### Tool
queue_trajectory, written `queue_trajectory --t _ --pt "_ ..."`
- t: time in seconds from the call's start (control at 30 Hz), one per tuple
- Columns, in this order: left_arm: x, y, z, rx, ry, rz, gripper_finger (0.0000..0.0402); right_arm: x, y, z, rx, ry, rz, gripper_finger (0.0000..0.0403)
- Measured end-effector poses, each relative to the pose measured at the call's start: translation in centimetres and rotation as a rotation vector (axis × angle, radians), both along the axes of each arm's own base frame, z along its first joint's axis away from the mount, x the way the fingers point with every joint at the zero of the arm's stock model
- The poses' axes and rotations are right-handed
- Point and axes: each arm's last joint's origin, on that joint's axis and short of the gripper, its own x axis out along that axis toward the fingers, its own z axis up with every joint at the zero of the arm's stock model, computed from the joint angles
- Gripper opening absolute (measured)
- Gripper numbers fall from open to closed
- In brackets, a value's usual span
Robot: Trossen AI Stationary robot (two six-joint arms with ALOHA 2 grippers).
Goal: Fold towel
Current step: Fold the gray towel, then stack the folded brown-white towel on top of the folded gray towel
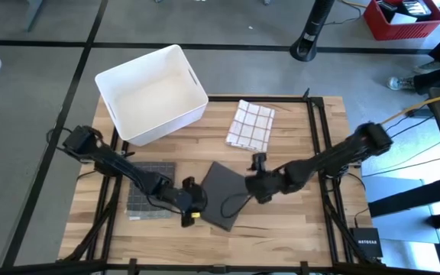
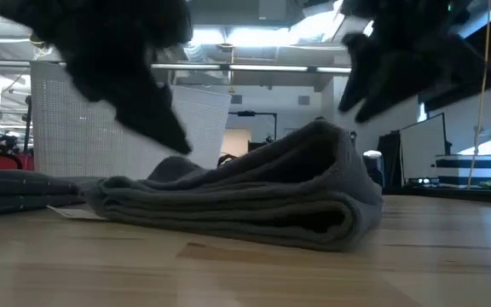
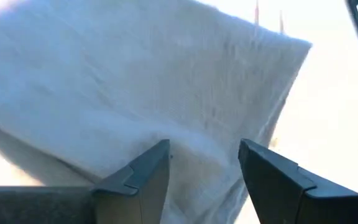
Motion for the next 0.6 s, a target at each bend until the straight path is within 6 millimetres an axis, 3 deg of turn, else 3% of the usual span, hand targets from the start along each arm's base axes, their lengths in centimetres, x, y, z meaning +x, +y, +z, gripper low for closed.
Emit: queue_trajectory --t 0.13,0.23,0.43,0.6 --pt "-0.2 1.4 2.0 0.159 -0.061 0.035 0.0184 -1.3 -3.7 3.7 -0.006 -0.187 -0.16 0.0204" --pt "0.1 2.8 2.5 0.222 -0.09 0.109 0.0184 -1.7 -8.8 4.8 0.039 -0.28 -0.304 0.0204" --pt "-0.1 4.1 1.3 0.198 -0.039 0.165 0.0184 -3.6 -21.0 3.9 0.22 -0.353 -0.501 0.0204" --pt "-0.2 4.1 0.8 0.208 -0.026 0.155 0.0184 -6.1 -29.2 1.2 0.319 -0.39 -0.662 0.0204"
